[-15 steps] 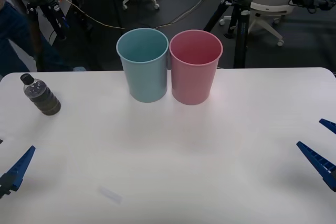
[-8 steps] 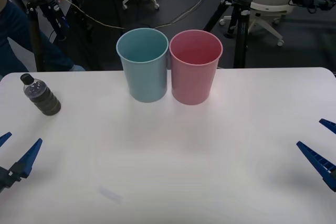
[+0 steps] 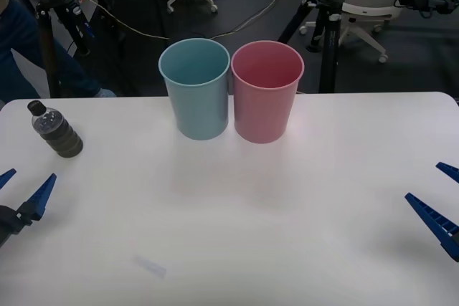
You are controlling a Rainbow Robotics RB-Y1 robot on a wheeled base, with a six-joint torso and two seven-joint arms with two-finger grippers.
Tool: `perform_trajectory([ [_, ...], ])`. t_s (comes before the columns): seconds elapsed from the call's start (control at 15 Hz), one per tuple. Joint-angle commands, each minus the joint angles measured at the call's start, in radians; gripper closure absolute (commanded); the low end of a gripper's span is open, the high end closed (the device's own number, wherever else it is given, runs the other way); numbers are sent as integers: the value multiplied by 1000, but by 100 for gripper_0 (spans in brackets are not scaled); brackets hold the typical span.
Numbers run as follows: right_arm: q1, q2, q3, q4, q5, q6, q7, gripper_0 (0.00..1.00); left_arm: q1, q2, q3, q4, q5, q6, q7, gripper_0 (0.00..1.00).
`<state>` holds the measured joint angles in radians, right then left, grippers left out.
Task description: Grasp the object on the table and drop it into the matching bin: aluminum can to the light blue bin, PET bottle to the pink bin.
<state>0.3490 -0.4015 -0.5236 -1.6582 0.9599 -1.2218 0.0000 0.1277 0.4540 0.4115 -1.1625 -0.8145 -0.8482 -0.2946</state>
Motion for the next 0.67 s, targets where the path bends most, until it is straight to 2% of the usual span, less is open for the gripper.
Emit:
perform_trajectory([
  [0.07,0,0,0,0,0,0,0,0,-65,0,36,73,-51,0,-5,0],
  [0.67,0,0,0,0,0,0,0,0,-194,3,18,210,-78,1,0,0],
])
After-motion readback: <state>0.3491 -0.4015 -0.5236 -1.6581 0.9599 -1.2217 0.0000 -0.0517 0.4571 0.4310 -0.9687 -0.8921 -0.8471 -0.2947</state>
